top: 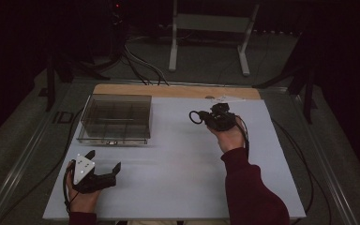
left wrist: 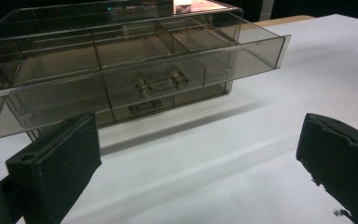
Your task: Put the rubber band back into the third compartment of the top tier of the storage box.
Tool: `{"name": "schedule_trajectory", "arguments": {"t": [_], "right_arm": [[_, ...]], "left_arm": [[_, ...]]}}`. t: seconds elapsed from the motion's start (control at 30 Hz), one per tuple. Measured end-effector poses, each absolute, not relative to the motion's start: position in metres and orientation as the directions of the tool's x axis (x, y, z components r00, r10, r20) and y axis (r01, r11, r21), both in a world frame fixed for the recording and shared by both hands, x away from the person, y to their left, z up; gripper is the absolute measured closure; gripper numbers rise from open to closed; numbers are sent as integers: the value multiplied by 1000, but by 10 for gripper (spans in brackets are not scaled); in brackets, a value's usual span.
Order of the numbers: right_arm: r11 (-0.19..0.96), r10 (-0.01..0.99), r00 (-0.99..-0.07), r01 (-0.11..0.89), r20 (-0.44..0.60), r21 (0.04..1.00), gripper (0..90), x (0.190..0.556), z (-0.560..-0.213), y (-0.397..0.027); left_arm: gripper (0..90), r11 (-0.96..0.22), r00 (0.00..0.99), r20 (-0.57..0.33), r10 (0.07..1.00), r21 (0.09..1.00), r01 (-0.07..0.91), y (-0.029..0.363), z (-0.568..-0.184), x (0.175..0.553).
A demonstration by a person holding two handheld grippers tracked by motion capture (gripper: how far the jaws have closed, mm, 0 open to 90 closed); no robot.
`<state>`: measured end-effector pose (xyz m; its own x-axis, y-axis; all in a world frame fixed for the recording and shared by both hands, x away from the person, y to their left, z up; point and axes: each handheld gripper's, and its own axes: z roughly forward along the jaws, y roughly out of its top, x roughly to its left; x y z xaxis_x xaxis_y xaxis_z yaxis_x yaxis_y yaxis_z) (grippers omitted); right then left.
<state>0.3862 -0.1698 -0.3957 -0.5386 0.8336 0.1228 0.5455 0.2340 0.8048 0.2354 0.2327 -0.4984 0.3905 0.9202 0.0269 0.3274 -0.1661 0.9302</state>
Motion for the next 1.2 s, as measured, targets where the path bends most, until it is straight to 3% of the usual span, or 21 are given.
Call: {"name": "schedule_trajectory", "arguments": {"t": [1.2], "right_arm": [[234, 801, -578, 537, 152, 810, 882, 394, -393, -133]], "left_arm": [[6, -167, 389, 27, 921, 929, 329, 234, -499, 235]]}}
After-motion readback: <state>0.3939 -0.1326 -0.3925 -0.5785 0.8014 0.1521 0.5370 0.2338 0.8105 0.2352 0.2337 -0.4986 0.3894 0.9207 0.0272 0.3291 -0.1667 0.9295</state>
